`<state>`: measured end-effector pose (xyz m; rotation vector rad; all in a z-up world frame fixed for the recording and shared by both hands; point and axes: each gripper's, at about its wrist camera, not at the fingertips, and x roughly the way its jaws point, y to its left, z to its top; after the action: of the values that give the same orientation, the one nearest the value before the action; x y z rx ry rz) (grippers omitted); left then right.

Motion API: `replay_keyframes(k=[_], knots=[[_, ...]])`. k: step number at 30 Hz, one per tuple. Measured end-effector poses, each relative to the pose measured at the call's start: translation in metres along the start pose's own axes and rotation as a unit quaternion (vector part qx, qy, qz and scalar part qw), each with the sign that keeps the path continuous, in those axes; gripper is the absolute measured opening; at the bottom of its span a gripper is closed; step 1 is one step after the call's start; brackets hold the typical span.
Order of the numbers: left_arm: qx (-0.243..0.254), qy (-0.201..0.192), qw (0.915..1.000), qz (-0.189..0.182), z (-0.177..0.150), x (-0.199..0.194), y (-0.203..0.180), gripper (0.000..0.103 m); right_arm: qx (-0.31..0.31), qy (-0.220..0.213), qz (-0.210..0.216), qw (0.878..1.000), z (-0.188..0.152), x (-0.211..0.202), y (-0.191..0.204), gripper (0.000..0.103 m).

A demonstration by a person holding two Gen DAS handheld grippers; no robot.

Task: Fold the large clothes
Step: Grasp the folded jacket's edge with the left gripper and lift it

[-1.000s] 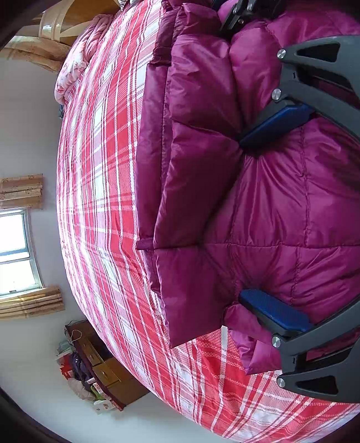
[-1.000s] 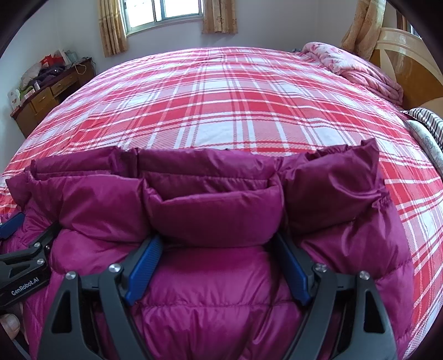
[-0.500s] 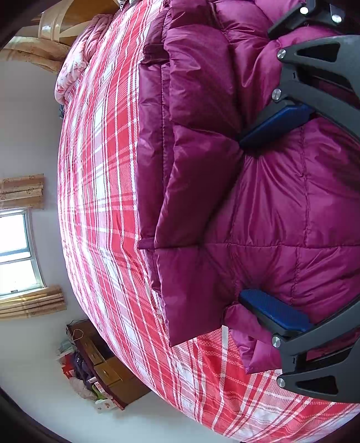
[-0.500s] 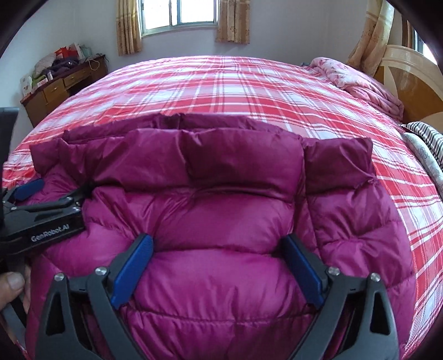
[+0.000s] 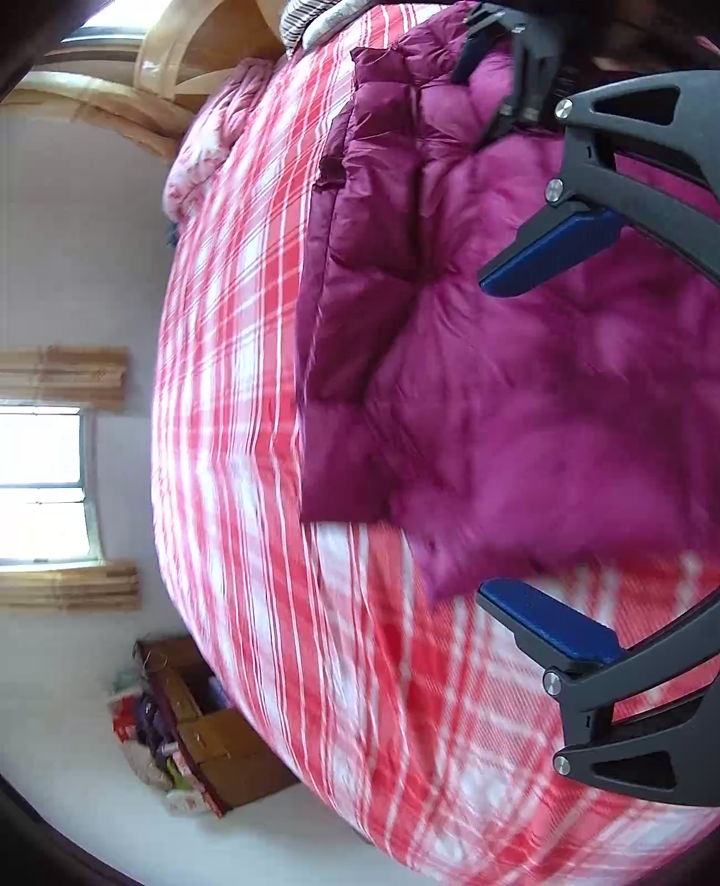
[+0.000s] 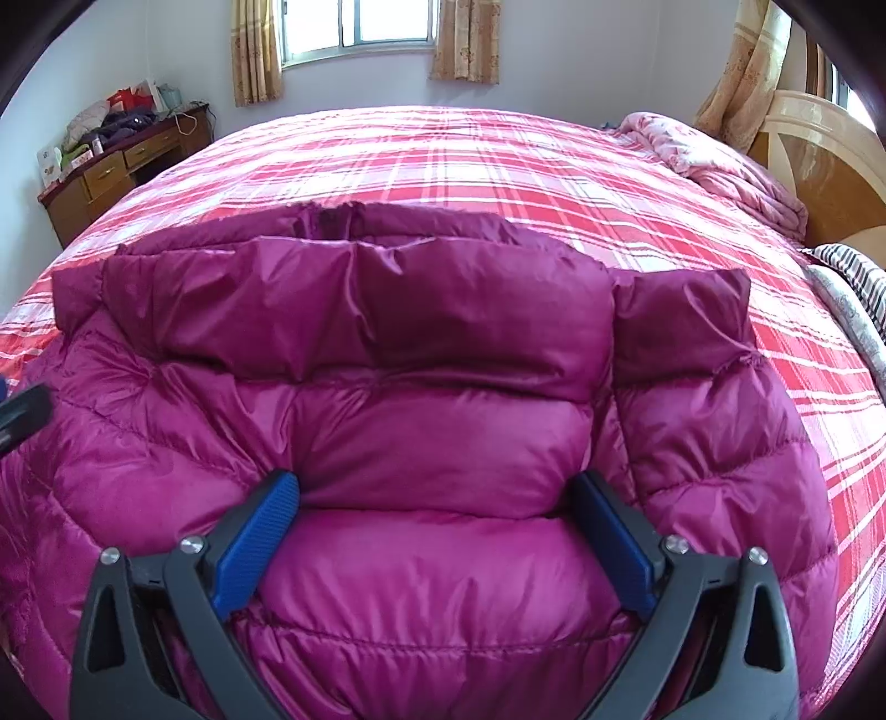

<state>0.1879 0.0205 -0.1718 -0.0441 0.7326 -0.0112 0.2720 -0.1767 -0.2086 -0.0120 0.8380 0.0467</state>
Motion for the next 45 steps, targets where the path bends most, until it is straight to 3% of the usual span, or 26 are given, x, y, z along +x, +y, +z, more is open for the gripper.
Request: replay_keyframes(k=[4,7,11,15,17,18,19,20,22,25,29,33,40,45], knots=[[-0.044,0.015,0.9988,-0.013,-0.036,-0.023,0.052,0.102,0.006,-0.03,0.001,1.0,-0.013,-0.042,0.005,0.101],[-0.09,0.018,0.9945,-0.051,-0.061,-0.026,0.077,0.102,-0.019,-0.043,-0.007,0.999,-0.033,-0.07,0.018,0.101],[-0.124,0.027,0.9851,-0.116,-0.078,-0.023,0.078,0.102,-0.012,-0.022,-0.012,1.0,-0.058,-0.072,0.024,0.101],[-0.119,0.014,0.9815,-0.149,-0.08,-0.02,0.065,0.101,-0.021,-0.026,-0.033,0.999,-0.07,-0.062,0.03,0.103],[-0.111,0.007,0.9813,-0.157,-0.082,-0.021,0.059,0.089,-0.037,-0.023,-0.043,0.998,-0.07,-0.057,0.035,0.103],[-0.104,0.01,0.9805,-0.166,-0.081,-0.02,0.057,0.066,-0.042,-0.025,-0.044,0.998,-0.071,-0.054,0.036,0.103],[-0.101,0.013,0.9793,-0.175,-0.082,-0.019,0.057,0.056,-0.041,-0.026,-0.042,0.998,-0.072,-0.053,0.035,0.103],[-0.103,0.009,0.9783,-0.179,-0.083,-0.019,0.059,0.053,-0.039,-0.026,-0.039,0.998,-0.073,-0.053,0.034,0.103],[-0.117,0.011,0.9706,-0.21,-0.085,-0.019,0.064,0.032,-0.039,-0.03,-0.033,0.998,-0.075,-0.053,0.032,0.103],[-0.133,0.007,0.9617,-0.24,-0.085,-0.022,0.07,0.017,-0.034,-0.034,-0.03,0.998,-0.077,-0.054,0.031,0.103],[-0.147,-0.01,0.9495,-0.277,-0.079,-0.044,0.076,0.012,-0.023,-0.034,-0.026,0.999,-0.079,-0.055,0.03,0.103],[-0.126,-0.039,0.9417,-0.31,-0.057,-0.08,0.066,0.012,-0.013,-0.04,-0.002,0.999,-0.084,-0.063,0.026,0.103],[-0.052,-0.058,0.9388,-0.336,-0.015,-0.128,0.012,0.011,-0.007,-0.027,0.034,0.999,-0.08,-0.07,0.013,0.102],[0.009,-0.06,0.9444,-0.323,0.008,-0.136,-0.03,0.011,0.003,-0.031,0.05,0.998,-0.082,-0.08,-0.006,0.099]])
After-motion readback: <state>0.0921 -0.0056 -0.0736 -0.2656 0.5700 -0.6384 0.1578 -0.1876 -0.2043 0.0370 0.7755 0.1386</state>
